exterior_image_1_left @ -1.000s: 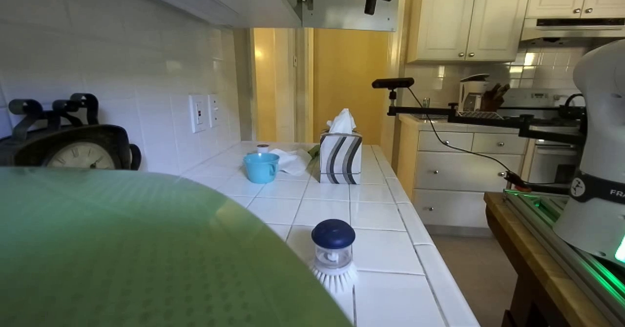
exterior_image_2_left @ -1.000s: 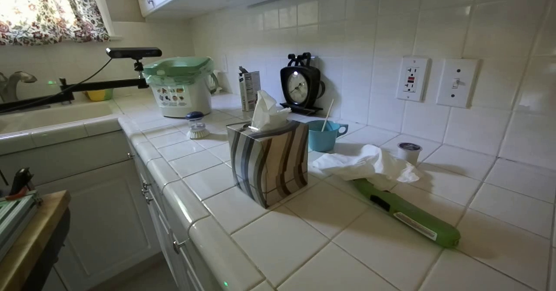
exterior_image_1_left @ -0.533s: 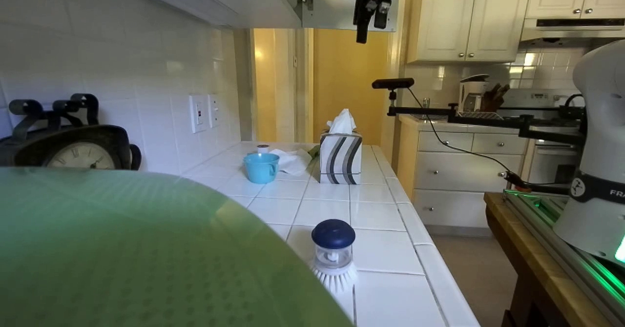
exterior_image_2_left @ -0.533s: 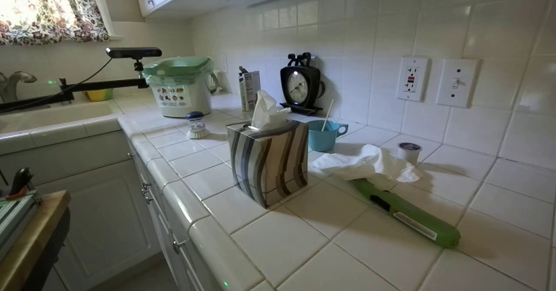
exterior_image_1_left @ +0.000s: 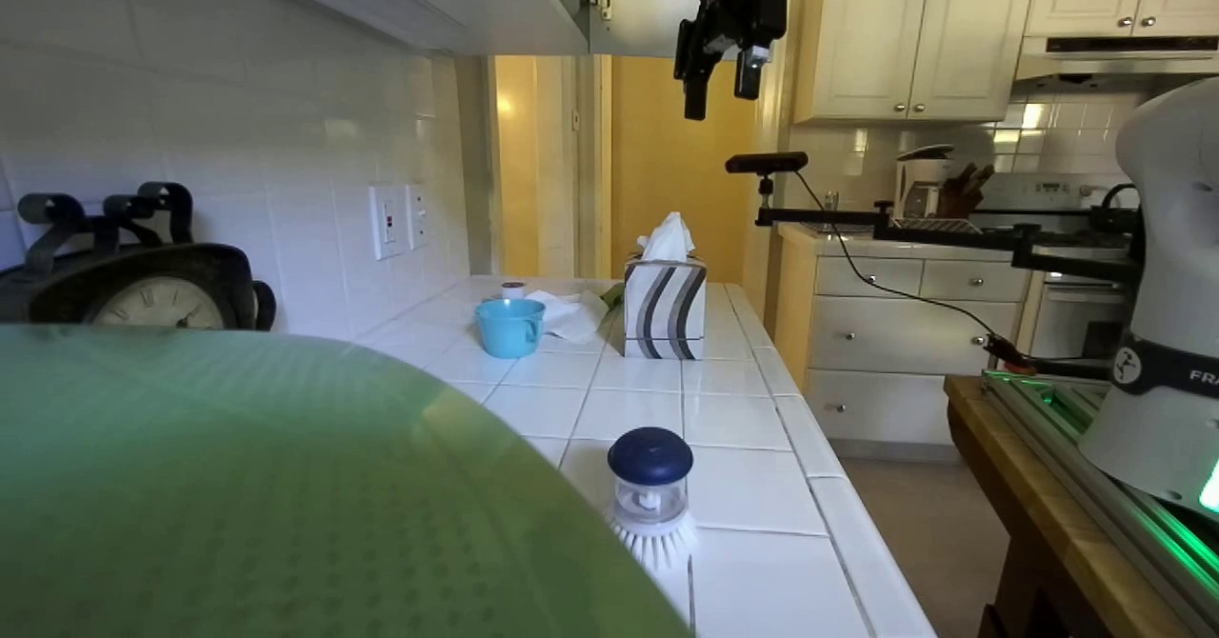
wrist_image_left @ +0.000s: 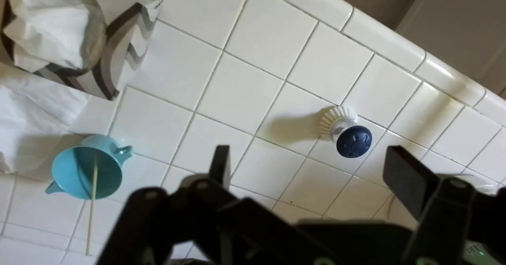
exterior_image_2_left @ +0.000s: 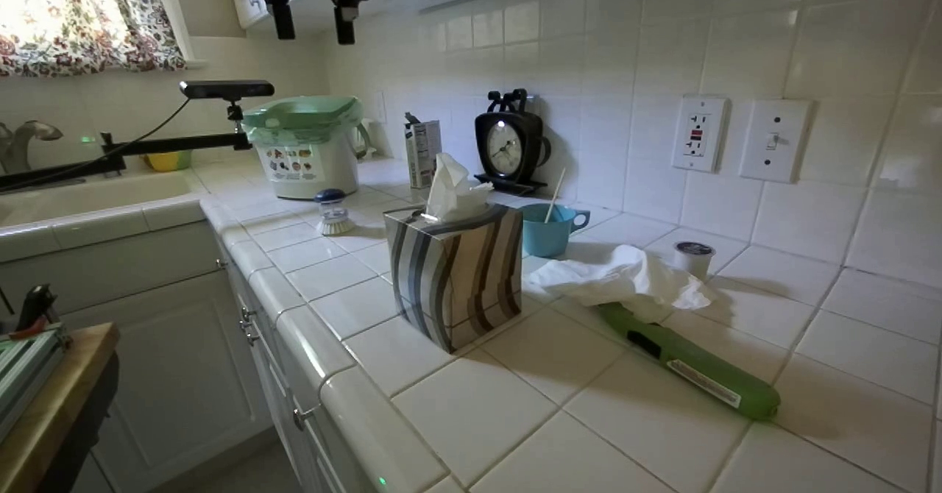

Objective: Open the left door of the top cabinet then pick up the blush and put it in the cabinet

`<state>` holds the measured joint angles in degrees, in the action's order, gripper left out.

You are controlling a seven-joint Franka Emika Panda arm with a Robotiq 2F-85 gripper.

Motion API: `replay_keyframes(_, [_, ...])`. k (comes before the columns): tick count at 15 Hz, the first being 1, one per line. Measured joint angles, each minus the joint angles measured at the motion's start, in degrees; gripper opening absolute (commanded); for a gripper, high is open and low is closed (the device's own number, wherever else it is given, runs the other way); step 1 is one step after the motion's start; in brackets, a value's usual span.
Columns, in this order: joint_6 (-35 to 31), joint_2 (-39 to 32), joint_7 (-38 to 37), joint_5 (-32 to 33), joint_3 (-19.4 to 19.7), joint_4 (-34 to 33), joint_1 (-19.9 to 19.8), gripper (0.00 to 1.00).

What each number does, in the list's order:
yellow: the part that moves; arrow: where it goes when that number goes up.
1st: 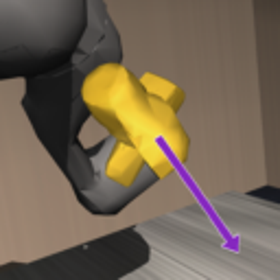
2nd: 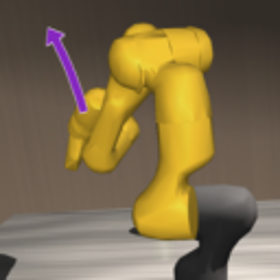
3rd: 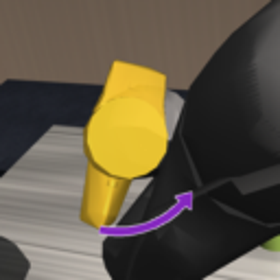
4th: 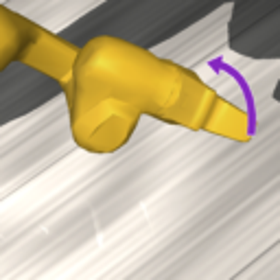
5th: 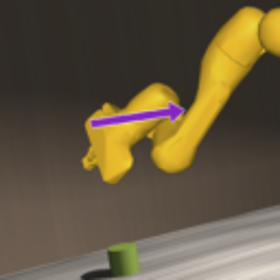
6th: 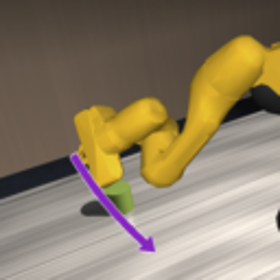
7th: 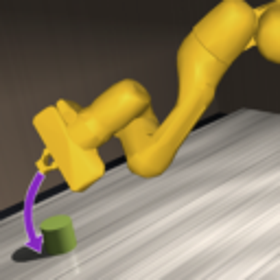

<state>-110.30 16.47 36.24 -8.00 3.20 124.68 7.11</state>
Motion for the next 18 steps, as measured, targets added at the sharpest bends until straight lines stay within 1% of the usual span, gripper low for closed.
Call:
replay_keyframes(3, [-3.8, 0.2, 1.5, -2.0, -0.2, 2.3, 0.7, 1.0])
replay_keyframes(5, [-6.5, 0.5, 4.6, -6.0, -0.3, 4.1, 1.7, 1.0])
replay_keyframes(7, [-7.5, 0.9, 6.5, -8.0, -0.3, 5.1, 2.1, 1.0])
replay_keyframes(18, [-8.0, 1.2, 7.1, -8.4, -0.2, 5.3, 2.1, 1.0])
